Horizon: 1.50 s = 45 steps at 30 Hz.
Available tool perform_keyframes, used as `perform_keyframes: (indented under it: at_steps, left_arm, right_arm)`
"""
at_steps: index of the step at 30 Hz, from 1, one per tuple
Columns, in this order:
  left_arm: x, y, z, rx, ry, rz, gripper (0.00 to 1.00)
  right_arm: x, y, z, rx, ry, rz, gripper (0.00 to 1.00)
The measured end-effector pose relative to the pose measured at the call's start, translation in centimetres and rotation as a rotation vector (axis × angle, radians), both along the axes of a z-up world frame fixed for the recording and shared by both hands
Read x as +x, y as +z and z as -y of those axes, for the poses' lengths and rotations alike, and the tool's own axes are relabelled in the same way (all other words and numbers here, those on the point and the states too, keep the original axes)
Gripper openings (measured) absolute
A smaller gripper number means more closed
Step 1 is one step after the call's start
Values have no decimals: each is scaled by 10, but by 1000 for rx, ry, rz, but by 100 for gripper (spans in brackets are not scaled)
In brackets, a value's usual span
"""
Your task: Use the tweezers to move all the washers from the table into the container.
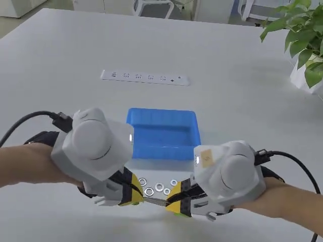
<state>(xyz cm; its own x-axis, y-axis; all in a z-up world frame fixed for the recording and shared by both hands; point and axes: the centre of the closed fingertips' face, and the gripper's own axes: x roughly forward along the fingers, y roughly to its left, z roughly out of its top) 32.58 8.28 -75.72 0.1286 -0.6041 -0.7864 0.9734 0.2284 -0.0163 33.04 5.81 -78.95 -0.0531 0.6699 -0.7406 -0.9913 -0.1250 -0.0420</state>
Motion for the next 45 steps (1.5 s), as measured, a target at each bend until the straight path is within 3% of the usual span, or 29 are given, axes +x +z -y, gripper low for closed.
perform_keyframes:
  at_steps: [3,5,9,14,19,23,25,28,29,32,33,34,36,40,42,45]
  left_arm:
    - [-1,4,0,-3,-7,16,5]
    - [1,7,-1,15,-26,70,5]
    - [1,11,0,16,-19,75,4]
    - [0,27,7,-17,-23,108,4]
    - [0,30,11,-18,-14,132,5]
    - [-1,39,24,-67,-6,164,5]
    - [2,46,36,-107,-4,199,5]
    - [4,50,49,-145,-2,206,5]
    - [4,51,54,-163,-6,192,5]
    - [6,52,60,-186,-18,210,5]
    - [5,53,64,-190,-76,257,5]
    - [6,53,64,-191,-91,286,5]
    - [3,52,65,-216,-55,229,5]
    - [9,53,69,-274,-40,235,5]
    - [8,53,72,-299,-31,201,5]
    - [11,52,75,-327,-31,199,5]
  right_arm:
    - [-1,2,0,28,2,4,7]
    - [2,5,-2,60,-7,26,7]
    - [2,6,-3,88,-13,36,6]
    - [2,10,-6,144,-24,50,6]
    - [3,13,-5,195,-40,53,7]
    - [3,17,0,217,-47,54,7]
    - [3,19,5,227,-51,57,7]
    - [4,20,9,235,-59,60,7]
    - [4,20,11,231,-60,60,7]
    - [5,20,13,222,-51,76,7]
    - [5,20,14,220,-41,78,7]
    - [6,20,14,218,-35,84,7]
    - [4,19,15,209,-12,86,7]
    - [7,19,17,205,5,79,7]
    - [6,19,18,202,16,72,7]
    - [7,19,19,204,22,67,7]
